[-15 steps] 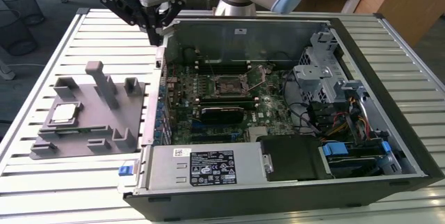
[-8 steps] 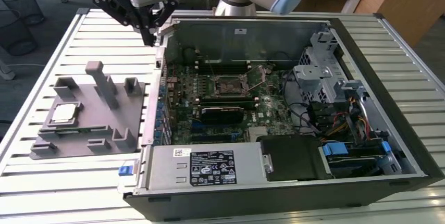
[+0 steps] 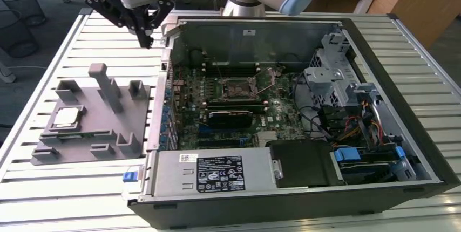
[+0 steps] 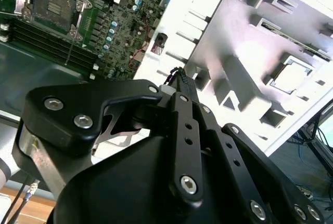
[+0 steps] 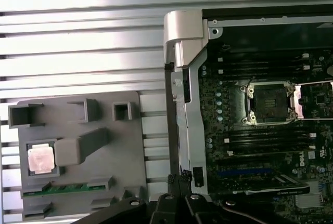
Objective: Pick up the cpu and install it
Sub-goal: 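Reach for the cpu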
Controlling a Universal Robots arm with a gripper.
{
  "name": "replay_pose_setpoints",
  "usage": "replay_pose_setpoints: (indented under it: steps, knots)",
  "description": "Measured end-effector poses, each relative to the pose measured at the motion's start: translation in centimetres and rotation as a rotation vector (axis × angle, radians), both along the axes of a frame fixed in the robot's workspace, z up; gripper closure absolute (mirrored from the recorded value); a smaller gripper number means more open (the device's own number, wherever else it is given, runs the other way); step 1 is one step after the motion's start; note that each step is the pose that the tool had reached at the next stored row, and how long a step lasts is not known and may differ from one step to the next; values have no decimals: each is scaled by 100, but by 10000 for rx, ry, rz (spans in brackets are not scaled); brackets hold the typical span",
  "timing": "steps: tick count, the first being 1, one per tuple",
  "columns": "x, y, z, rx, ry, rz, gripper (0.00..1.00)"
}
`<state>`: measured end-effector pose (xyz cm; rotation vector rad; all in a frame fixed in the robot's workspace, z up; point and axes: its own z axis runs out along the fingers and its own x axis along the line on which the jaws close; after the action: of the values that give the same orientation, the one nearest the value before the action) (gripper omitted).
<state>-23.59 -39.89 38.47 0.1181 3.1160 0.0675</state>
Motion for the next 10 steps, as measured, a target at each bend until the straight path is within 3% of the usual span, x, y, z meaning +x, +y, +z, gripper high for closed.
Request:
replay_pose_setpoints:
  steps: [10]
  knots:
    - [-276, -17, -13, 0, 0, -1, 89]
